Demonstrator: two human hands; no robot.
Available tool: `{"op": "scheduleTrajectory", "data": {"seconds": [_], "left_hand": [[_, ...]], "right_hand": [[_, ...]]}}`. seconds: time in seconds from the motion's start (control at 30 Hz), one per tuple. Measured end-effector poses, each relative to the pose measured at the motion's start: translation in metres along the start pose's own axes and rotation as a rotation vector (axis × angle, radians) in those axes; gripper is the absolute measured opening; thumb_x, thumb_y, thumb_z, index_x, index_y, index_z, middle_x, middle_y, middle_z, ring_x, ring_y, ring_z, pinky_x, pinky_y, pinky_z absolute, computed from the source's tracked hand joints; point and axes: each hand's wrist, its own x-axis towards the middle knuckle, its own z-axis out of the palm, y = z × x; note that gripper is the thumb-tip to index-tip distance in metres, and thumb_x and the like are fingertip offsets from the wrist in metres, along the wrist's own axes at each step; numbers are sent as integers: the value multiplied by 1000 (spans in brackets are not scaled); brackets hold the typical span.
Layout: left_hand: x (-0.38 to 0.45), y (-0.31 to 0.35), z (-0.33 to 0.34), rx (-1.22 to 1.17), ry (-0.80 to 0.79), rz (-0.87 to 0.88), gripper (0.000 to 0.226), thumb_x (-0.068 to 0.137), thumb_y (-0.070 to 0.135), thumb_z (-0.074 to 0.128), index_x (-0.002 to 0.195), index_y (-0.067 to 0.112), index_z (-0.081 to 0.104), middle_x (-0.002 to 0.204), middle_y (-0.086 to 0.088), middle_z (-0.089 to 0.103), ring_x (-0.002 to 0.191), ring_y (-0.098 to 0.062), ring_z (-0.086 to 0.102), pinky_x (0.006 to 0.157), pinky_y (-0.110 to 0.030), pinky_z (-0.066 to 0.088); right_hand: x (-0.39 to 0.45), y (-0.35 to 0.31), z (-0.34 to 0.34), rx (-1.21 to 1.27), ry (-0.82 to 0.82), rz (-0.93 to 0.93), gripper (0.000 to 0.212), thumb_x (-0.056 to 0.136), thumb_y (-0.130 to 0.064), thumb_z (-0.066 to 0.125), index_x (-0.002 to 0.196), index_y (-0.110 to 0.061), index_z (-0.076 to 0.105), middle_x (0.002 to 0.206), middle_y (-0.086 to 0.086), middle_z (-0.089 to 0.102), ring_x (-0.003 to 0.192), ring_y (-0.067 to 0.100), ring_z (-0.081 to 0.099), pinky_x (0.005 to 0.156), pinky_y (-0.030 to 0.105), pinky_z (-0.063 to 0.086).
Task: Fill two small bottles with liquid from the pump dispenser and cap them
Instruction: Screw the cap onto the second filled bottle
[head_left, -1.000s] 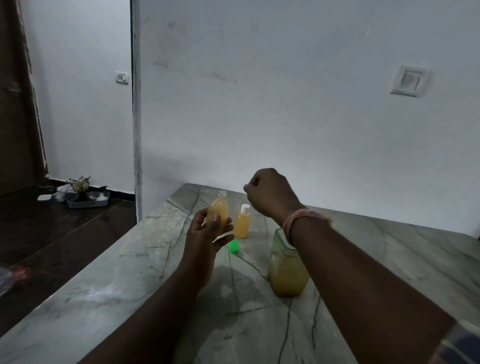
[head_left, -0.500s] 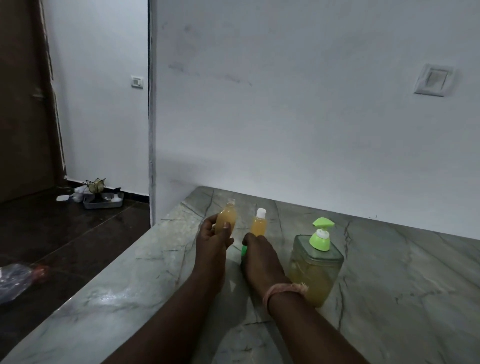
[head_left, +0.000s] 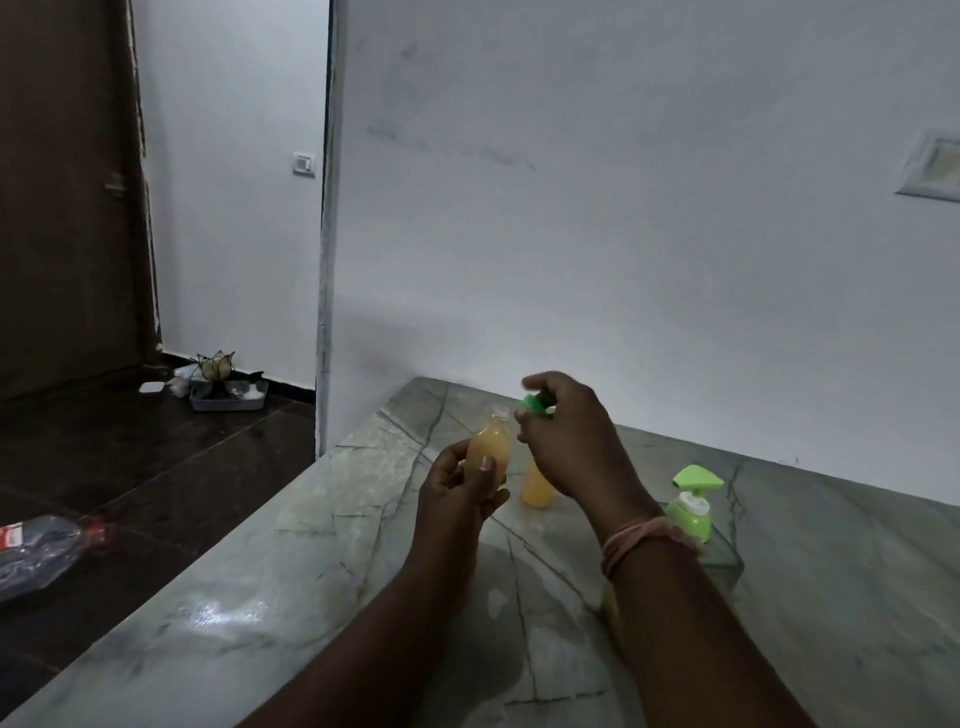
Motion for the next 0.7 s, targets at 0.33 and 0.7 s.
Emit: {"op": "scheduleTrajectory", "data": {"seconds": [0.33,0.7], "left_hand": [[-4,-6,8,34,-82,3,26,93,21,62,119,25,60,117,-3,67,101,-18,70,79,-28,56],[-6,-2,9,4,-115,-32,32,84,28,65,116,26,63,117,-6,66,97,-20,70,77,-31,55]], "right_hand": [[10,-18,-31,-203,-113,-112,38,90,1,56,112,-26,69,114,-3,64,101,12,61,79,21,43],[12,-14,-45,-298,-281,-147,42,88,3,58,102,-34,72,102,-7,66,88,6,62,73,23,50]]}}
